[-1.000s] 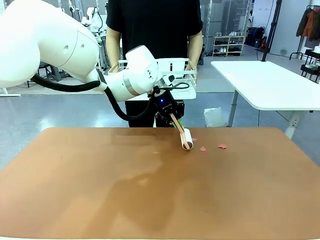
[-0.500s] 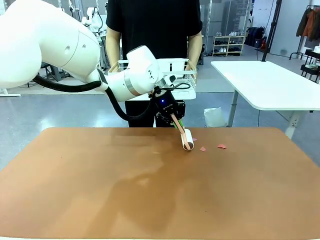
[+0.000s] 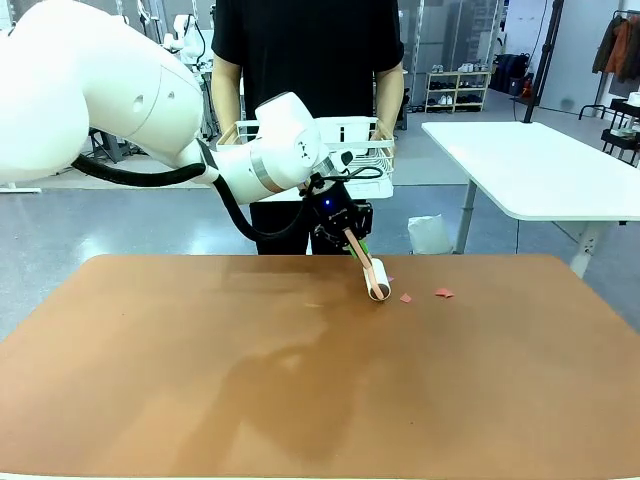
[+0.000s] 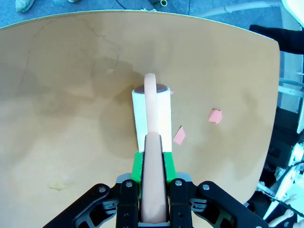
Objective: Clean the table.
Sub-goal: Clean the table with the Lint Roller when the human lifts the Dish drying rack.
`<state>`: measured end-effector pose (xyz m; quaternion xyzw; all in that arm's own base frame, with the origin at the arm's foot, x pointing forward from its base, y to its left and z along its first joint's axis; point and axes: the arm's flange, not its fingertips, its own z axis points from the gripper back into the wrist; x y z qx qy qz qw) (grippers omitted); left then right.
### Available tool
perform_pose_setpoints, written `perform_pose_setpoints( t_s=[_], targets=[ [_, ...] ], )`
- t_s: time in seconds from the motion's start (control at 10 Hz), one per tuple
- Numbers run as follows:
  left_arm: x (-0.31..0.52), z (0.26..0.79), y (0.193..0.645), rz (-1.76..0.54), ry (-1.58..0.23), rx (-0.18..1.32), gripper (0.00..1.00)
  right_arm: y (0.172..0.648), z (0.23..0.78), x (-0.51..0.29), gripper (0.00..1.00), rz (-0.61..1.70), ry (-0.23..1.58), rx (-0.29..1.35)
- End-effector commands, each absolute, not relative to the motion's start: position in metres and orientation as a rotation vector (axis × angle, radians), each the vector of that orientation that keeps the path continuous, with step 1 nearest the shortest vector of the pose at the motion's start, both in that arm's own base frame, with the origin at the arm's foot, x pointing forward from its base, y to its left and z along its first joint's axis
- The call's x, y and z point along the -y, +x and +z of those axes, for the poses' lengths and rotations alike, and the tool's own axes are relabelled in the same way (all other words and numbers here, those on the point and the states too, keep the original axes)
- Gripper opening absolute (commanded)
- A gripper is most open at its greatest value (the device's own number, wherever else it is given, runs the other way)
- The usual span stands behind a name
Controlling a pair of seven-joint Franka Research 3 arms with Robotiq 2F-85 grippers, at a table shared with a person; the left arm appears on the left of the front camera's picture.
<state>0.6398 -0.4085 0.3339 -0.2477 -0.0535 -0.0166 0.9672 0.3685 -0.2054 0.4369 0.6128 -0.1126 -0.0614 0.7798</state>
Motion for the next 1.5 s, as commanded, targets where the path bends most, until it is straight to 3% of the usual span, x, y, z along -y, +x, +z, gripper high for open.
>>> perform_pose_setpoints(
  t_s=[0.0, 0.9, 1.4],
  targets=[
    [0.430, 0.319, 0.665, -0.026, -0.481, 0.081, 0.21, 0.366, 0.440, 0.203, 1.00, -0.133, 1.336, 0.246],
    [0.574, 0.261, 0.671, -0.040, -0.550, -0.140, 0.21, 0.366, 0.440, 0.203, 1.00, -0.133, 1.336, 0.246],
    [0.582, 0.272, 0.673, 0.004, -0.589, -0.092, 0.21, 0.366, 0.440, 0.203, 1.00, -0.133, 1.336, 0.246]
  ],
)
